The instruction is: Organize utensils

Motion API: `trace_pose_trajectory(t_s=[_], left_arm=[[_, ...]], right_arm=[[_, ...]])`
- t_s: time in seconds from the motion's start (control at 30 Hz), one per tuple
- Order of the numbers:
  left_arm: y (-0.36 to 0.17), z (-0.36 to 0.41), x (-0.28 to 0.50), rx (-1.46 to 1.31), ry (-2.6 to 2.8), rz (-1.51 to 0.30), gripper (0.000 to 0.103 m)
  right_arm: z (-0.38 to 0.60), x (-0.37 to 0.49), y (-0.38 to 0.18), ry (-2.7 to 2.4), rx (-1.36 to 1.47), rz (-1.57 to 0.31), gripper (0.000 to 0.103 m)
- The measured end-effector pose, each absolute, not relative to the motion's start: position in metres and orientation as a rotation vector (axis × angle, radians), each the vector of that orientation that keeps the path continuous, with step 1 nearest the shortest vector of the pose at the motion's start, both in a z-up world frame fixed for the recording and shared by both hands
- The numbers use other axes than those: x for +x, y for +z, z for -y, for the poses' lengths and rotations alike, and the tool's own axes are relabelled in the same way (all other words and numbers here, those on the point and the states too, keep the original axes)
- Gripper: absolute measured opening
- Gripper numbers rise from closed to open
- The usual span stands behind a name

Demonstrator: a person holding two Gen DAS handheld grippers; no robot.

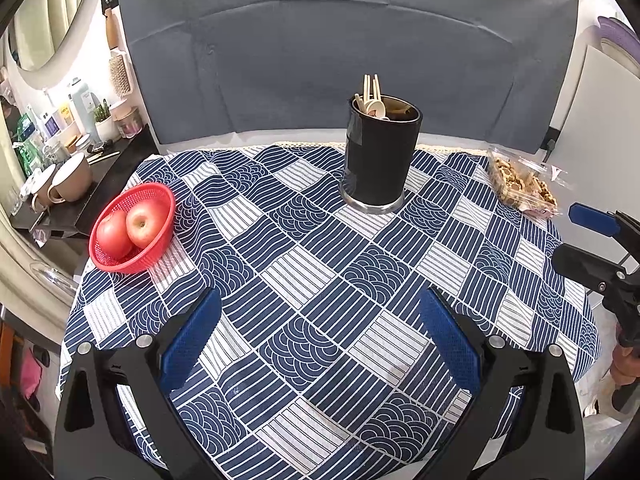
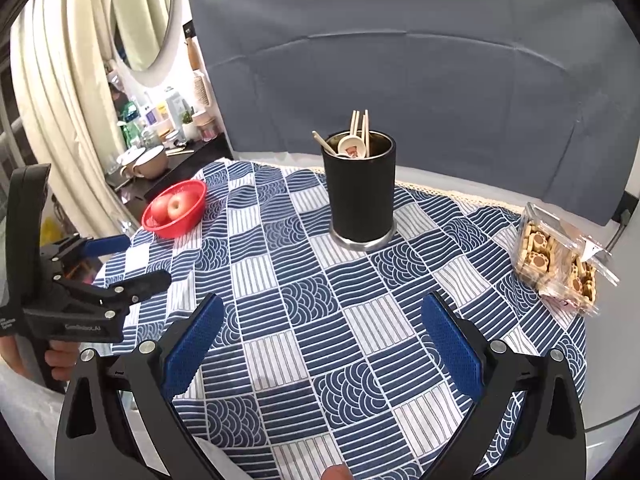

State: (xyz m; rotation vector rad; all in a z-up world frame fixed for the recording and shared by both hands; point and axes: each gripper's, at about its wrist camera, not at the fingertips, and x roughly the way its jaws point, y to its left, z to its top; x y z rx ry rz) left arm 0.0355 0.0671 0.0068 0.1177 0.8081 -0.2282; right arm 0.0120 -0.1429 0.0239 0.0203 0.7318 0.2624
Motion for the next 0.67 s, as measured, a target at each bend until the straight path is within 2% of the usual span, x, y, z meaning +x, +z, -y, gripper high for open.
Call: trace_pose_trajectory(t_s=[0.67], left_arm=[[0.011,-0.056,0.042,0.155,-0.286,-0.796,0.097]], right_arm=[[0.145,0.027,0.018,0.286,-0.012,-0.744,0.095]])
